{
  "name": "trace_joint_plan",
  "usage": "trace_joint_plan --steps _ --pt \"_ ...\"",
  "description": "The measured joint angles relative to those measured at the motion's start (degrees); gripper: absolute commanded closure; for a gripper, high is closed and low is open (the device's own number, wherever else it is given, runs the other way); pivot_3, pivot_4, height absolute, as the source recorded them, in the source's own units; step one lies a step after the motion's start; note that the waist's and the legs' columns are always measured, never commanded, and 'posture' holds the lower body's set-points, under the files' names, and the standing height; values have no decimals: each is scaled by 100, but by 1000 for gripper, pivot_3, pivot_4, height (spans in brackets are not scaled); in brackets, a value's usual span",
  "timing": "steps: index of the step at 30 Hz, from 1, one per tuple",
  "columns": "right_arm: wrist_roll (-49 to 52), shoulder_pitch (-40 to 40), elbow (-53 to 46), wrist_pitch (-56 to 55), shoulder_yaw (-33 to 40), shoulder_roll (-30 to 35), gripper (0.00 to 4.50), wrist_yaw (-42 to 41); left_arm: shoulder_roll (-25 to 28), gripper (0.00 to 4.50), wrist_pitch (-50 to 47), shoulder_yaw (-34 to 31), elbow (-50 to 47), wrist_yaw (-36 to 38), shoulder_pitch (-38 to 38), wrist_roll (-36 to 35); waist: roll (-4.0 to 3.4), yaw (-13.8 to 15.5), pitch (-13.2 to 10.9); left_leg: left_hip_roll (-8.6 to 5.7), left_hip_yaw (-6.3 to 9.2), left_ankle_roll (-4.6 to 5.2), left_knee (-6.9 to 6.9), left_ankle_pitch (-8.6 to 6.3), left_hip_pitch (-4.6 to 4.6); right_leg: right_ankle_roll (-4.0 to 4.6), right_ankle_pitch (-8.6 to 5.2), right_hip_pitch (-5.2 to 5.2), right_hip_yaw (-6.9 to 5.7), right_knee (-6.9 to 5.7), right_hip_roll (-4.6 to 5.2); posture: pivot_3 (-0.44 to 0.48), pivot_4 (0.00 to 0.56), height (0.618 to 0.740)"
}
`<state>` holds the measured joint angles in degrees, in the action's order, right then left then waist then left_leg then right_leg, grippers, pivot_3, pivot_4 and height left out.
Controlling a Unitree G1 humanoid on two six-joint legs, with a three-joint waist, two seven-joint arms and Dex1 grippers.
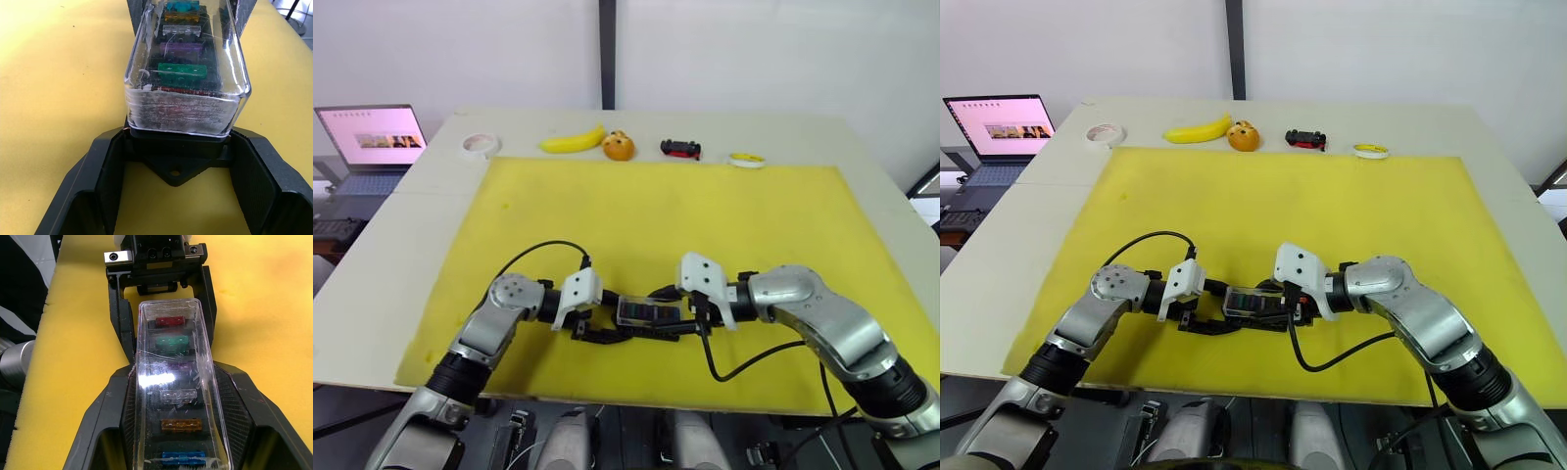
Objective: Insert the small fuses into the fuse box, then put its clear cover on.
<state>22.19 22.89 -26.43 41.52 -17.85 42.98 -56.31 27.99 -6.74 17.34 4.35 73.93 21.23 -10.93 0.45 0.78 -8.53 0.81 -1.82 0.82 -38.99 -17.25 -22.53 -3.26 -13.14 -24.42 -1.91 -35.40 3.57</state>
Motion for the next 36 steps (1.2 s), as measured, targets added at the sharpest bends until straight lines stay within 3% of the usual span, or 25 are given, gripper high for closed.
trace_joint_plan --steps 36 --pt "-66 163 635 -422 -240 -37 2786 -373 -2 1955 -17 0 12 -35 -23 30 1 -6 7 0 0 0 -1 0 14 0 0 13 0 -6 -1 0 150 737"
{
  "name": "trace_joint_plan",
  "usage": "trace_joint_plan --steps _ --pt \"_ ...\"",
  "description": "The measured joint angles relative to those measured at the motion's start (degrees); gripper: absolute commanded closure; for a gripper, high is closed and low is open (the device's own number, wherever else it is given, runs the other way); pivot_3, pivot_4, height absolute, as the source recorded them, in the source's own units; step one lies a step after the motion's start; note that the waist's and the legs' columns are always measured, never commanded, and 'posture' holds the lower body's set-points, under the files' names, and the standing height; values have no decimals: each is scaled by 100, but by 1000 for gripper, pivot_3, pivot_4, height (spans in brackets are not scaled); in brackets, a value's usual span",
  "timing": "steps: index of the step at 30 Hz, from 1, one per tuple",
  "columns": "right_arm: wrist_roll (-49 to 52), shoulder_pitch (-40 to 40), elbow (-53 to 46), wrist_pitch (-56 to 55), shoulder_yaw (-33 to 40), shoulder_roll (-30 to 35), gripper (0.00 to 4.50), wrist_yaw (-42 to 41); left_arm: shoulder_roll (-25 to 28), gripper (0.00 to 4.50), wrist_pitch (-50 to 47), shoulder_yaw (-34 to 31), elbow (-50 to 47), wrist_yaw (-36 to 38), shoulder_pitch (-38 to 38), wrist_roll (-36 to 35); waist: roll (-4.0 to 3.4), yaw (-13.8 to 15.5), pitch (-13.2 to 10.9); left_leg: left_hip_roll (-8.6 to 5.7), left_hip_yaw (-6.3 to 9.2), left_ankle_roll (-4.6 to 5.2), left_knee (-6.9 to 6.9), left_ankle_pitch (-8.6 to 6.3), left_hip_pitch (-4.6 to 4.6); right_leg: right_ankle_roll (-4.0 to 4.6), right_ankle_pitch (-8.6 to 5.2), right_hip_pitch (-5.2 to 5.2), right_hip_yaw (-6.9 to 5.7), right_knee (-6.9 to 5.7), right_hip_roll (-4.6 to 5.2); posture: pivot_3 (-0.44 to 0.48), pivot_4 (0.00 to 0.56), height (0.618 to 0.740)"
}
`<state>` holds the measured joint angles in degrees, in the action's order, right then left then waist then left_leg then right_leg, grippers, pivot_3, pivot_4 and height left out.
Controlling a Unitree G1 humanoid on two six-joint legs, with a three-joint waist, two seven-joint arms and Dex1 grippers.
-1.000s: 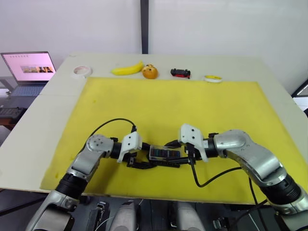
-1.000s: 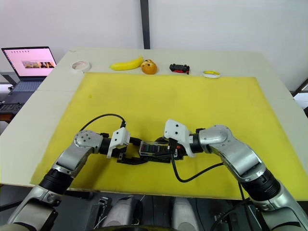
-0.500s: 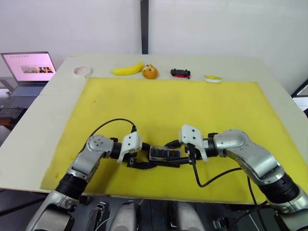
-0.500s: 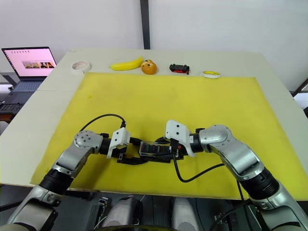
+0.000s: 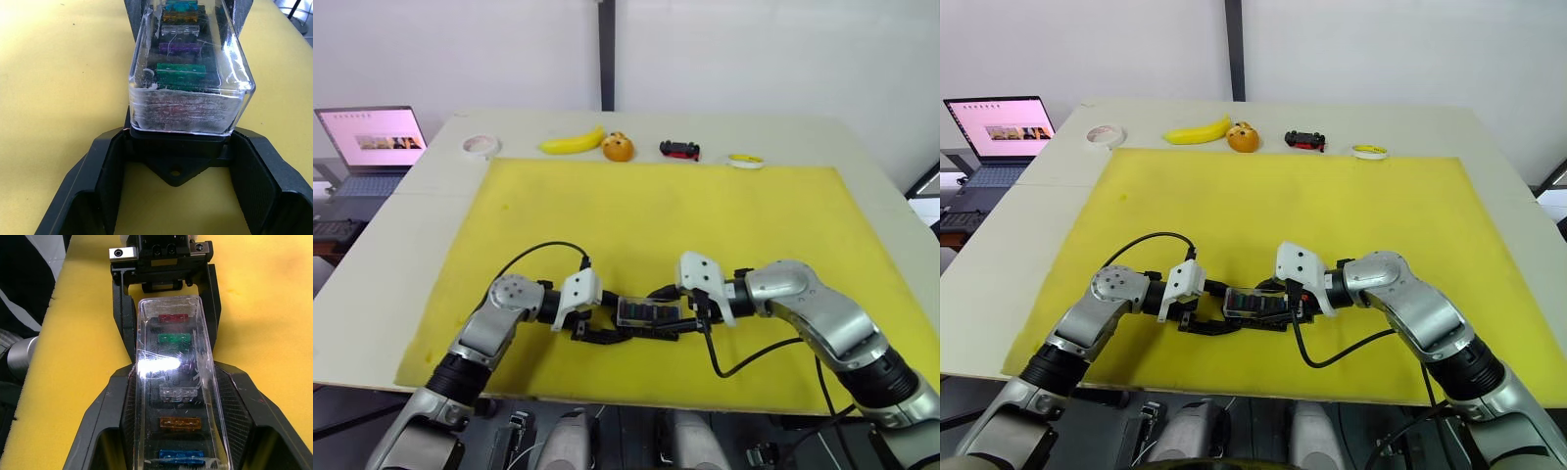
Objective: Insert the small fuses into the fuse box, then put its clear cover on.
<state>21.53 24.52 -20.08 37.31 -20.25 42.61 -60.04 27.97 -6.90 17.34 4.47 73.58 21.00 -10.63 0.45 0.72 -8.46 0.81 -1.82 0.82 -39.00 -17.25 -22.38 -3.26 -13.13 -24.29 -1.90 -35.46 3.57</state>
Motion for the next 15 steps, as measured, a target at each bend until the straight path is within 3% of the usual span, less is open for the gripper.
trace_joint_plan --steps 11,12,15 --pt "2 22 9 13 23 -26 2786 -6 4 1955 0 -1 0 -1 -5 1 0 -1 2 0 0 0 0 0 1 0 0 0 0 -1 0 0 150 737" --pt "4 19 6 15 27 -26 1986 -5 4 1955 1 -1 0 -1 -4 1 0 -1 2 0 0 0 0 0 1 0 0 0 0 -1 0 0 150 737" --pt "-54 -110 134 242 -70 -1 833 20 -2 1955 32 18 -15 3 -2 -2 4 12 1 0 3 0 -1 0 -3 0 0 -1 -1 -1 1 0 150 737"
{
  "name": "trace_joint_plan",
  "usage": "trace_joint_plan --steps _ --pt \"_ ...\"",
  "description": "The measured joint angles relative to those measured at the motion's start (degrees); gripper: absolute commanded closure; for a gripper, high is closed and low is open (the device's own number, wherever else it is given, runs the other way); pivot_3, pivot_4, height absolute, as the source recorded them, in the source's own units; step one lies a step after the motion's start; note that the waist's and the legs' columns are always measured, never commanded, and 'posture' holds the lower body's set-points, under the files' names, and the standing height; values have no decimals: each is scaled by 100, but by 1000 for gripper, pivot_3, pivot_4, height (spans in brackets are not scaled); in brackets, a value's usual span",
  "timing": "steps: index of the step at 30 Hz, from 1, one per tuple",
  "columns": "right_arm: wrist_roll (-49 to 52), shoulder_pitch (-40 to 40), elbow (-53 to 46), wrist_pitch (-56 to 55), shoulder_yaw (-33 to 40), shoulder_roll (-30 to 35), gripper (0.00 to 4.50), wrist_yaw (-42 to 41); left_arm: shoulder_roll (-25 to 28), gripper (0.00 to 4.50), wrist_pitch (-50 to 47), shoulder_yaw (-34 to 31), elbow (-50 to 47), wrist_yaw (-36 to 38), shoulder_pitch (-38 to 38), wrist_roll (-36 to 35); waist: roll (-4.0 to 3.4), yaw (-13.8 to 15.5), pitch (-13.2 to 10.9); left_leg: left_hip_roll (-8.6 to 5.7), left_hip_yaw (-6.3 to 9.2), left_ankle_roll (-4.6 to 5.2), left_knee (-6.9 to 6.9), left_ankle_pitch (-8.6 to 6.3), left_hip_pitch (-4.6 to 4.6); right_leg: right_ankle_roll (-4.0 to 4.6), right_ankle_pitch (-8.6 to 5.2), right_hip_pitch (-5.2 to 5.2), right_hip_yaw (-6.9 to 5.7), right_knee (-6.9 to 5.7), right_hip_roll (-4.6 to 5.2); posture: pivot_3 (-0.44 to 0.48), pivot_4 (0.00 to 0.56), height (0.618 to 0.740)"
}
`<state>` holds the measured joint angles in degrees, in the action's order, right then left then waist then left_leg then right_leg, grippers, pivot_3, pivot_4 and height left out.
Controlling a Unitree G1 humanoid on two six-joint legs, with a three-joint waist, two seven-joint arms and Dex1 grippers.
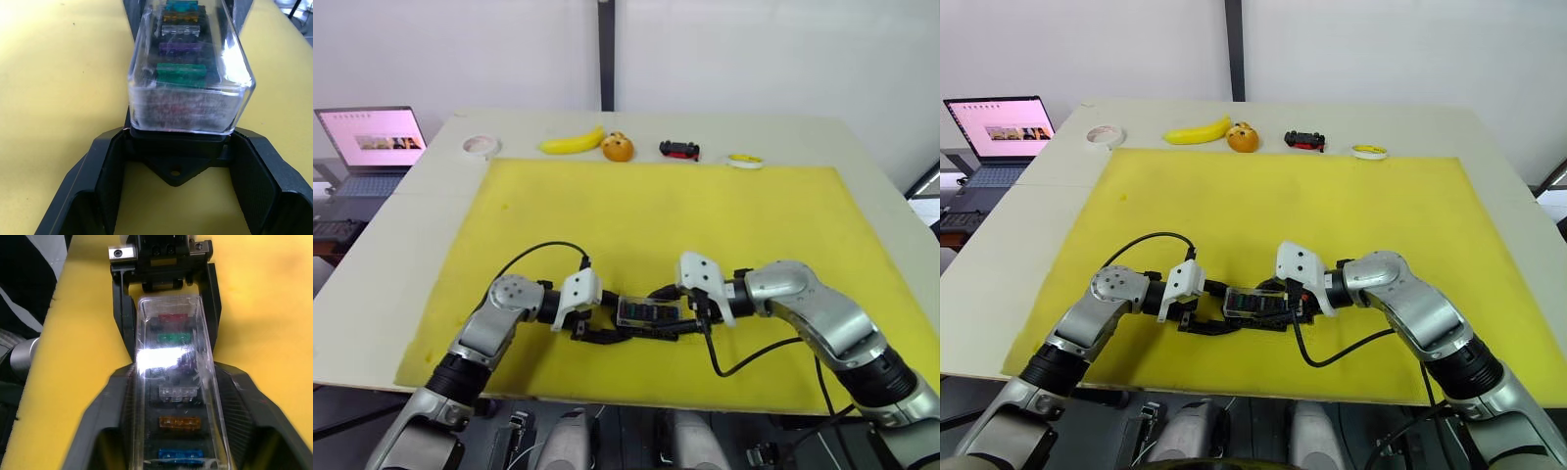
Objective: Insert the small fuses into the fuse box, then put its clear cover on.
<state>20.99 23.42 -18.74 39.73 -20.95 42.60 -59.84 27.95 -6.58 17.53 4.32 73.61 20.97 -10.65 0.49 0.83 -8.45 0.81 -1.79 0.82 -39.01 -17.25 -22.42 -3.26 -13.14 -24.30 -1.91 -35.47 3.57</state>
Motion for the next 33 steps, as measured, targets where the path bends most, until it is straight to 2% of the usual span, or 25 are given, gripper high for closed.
trace_joint_plan --steps 1,33 --pt "19 -21 -39 5 11 -16 384 -7 11 1955 -4 -7 8 0 -13 -1 -10 -10 -4 -2 -7 0 0 0 -1 -1 0 -5 3 -1 2 0 150 737" --pt "736 197 -304 1117 593 -104 384 125 7 1955 82 4 5 14 8 -2 -10 -6 -6 -2 -5 2 -2 -1 -2 -1 1 -4 3 -2 2 0 150 737"
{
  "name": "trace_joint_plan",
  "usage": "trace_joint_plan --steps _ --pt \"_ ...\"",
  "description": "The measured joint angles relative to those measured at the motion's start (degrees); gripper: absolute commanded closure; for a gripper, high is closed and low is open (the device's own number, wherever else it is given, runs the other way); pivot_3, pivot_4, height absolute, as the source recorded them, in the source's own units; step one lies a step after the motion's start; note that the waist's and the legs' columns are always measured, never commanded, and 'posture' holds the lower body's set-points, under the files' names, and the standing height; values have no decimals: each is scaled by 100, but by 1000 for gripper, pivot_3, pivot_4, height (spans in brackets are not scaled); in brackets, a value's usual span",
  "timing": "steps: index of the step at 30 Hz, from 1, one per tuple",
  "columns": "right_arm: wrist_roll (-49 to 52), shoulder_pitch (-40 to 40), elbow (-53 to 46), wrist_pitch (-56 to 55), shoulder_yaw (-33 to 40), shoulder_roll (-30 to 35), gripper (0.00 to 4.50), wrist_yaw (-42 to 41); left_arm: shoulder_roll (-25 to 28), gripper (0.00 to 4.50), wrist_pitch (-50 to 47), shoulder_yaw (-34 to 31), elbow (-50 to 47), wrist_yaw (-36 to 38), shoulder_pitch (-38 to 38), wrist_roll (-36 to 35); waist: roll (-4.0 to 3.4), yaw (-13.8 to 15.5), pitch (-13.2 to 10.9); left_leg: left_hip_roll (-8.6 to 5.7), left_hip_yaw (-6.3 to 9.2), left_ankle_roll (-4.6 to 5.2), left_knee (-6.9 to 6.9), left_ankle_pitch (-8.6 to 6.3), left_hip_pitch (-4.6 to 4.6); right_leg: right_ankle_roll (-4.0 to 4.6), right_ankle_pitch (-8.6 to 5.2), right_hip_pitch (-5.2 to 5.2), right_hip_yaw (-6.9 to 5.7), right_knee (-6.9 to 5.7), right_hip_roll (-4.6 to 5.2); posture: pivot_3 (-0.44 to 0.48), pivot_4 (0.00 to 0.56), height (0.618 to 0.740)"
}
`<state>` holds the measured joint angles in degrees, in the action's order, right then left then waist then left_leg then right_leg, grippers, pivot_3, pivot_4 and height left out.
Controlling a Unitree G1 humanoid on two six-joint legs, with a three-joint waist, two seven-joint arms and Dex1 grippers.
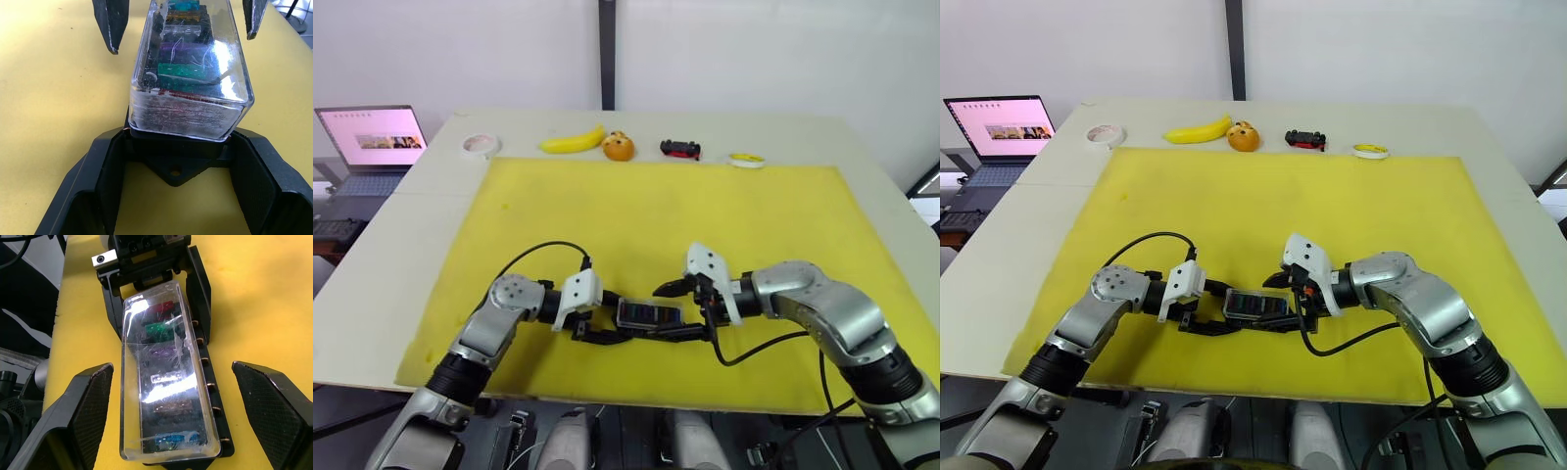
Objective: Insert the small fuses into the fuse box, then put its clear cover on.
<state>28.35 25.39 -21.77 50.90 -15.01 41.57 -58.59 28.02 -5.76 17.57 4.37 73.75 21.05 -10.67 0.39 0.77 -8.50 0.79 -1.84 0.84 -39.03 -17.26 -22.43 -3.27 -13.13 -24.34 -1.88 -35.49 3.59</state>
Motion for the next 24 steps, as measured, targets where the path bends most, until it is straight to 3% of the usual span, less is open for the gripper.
trace_joint_plan --steps 6,14,17,23,24 --pt "174 10 -148 78 137 104 384 -20 0 1955 1 0 -3 -1 -5 0 0 0 0 0 0 0 0 0 0 0 0 0 0 0 1 0 150 737" --pt "911 247 -692 161 1087 200 384 8 11 1955 -33 -3 -16 -1 -20 -12 0 1 0 2 3 0 1 0 0 0 0 0 0 0 3 0 150 737" --pt "782 88 -756 -363 1099 104 1297 34 11 1955 -136 -3 -34 1 -10 -54 0 -1 0 2 2 1 1 -1 0 0 0 0 0 1 0 0 150 737" --pt "379 -318 -714 -1107 691 -47 4313 31 19 1955 -210 -2 -37 8 6 -75 0 -6 -1 1 0 1 0 -1 0 -1 1 0 0 -1 -2 0 150 737" --pt "317 -322 -700 -1182 636 -61 4452 36 19 1955 -224 -2 -37 11 11 -79 0 -5 0 1 0 1 -1 -1 0 -1 0 0 0 -1 -3 0 150 737"
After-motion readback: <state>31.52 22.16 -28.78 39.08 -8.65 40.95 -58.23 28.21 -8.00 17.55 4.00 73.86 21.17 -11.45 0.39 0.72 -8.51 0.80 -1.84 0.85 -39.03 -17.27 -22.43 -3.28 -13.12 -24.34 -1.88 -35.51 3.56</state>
